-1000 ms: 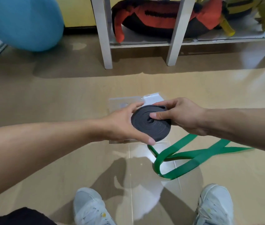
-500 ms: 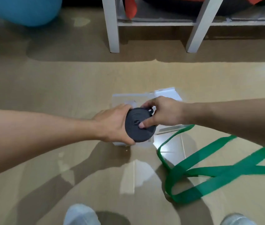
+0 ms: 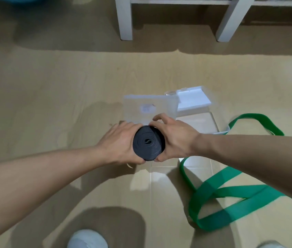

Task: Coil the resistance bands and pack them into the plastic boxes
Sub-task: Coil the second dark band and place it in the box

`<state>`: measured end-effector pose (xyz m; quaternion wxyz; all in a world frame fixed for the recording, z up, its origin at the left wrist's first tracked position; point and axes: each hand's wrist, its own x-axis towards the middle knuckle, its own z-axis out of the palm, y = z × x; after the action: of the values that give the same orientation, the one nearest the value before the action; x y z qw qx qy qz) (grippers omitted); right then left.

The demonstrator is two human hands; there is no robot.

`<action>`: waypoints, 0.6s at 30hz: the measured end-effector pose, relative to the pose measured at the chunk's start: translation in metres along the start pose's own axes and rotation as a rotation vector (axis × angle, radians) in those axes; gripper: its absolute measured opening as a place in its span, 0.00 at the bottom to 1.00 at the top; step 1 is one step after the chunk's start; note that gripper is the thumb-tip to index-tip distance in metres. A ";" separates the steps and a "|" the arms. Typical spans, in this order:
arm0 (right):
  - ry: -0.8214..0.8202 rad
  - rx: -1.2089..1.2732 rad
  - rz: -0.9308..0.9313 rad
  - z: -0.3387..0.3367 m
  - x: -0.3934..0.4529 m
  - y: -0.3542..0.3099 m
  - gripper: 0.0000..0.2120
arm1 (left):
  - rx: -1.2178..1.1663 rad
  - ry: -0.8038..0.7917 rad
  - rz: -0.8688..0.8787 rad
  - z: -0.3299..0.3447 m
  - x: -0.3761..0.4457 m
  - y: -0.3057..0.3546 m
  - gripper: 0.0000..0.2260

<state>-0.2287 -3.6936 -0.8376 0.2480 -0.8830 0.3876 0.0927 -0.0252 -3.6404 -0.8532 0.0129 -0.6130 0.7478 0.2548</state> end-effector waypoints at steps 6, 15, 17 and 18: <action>0.002 -0.191 0.014 0.011 0.009 0.001 0.47 | 0.063 -0.038 0.003 0.009 0.008 -0.006 0.44; 0.017 -0.137 0.038 0.013 0.017 0.001 0.45 | 0.097 -0.007 0.027 0.008 0.014 -0.011 0.42; 0.014 -0.176 0.043 0.012 0.019 0.001 0.45 | 0.122 0.003 0.045 0.009 0.016 -0.012 0.42; 0.018 -0.186 0.043 0.013 0.018 0.001 0.44 | 0.130 0.007 0.051 0.009 0.016 -0.012 0.42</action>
<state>-0.2169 -3.6997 -0.8554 0.1592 -0.8946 0.3982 0.1258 -0.0202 -3.6526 -0.8709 0.0436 -0.5924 0.7782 0.2038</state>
